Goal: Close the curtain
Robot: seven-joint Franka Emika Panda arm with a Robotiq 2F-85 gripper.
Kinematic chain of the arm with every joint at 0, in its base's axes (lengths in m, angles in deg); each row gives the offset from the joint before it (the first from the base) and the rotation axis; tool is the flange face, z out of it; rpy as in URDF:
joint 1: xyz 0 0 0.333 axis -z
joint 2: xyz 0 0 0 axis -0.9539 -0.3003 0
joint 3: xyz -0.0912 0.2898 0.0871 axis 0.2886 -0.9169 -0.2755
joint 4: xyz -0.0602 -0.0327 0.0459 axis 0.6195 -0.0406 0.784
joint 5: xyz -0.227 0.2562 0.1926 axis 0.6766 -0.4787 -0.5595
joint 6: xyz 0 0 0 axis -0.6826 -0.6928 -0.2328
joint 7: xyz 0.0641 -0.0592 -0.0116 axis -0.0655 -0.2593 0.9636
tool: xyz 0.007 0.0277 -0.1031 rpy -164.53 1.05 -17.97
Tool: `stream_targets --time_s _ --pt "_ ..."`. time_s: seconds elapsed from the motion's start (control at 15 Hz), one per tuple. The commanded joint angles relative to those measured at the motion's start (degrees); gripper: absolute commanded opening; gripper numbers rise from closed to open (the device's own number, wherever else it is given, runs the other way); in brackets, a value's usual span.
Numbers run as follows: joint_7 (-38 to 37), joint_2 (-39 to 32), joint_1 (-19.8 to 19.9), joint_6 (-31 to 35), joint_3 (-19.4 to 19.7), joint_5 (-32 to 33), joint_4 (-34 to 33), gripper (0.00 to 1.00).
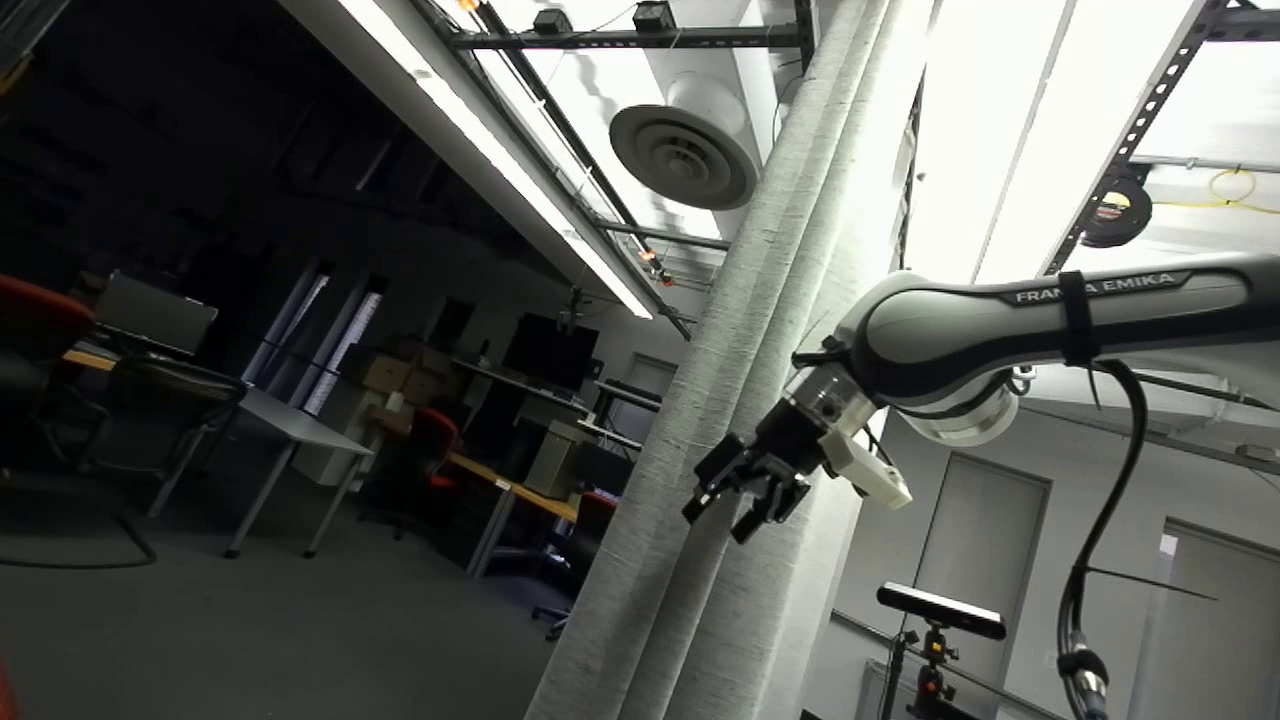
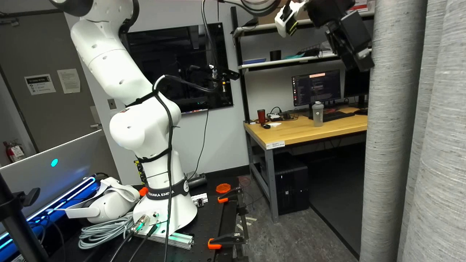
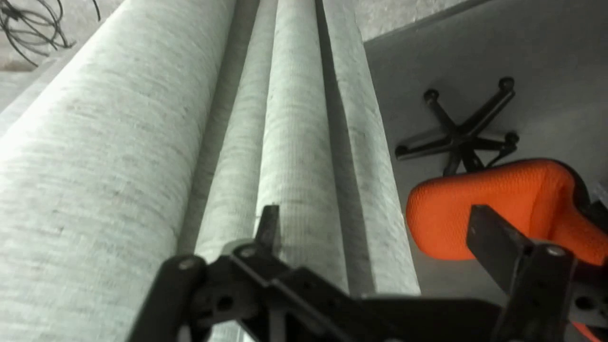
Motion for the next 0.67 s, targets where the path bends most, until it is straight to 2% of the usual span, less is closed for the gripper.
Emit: stream_targets --time_s 0.0,0.33,0.6 --pt "1.8 7.7 0.4 9.1 0.2 0.0 5.5 1.00" --pt "0.1 12.5 1.4 23.7 0.3 -0.7 9.2 1.00" --pt "-1.2 11.1 1.9 33.7 1.0 -2.8 7.7 1.00"
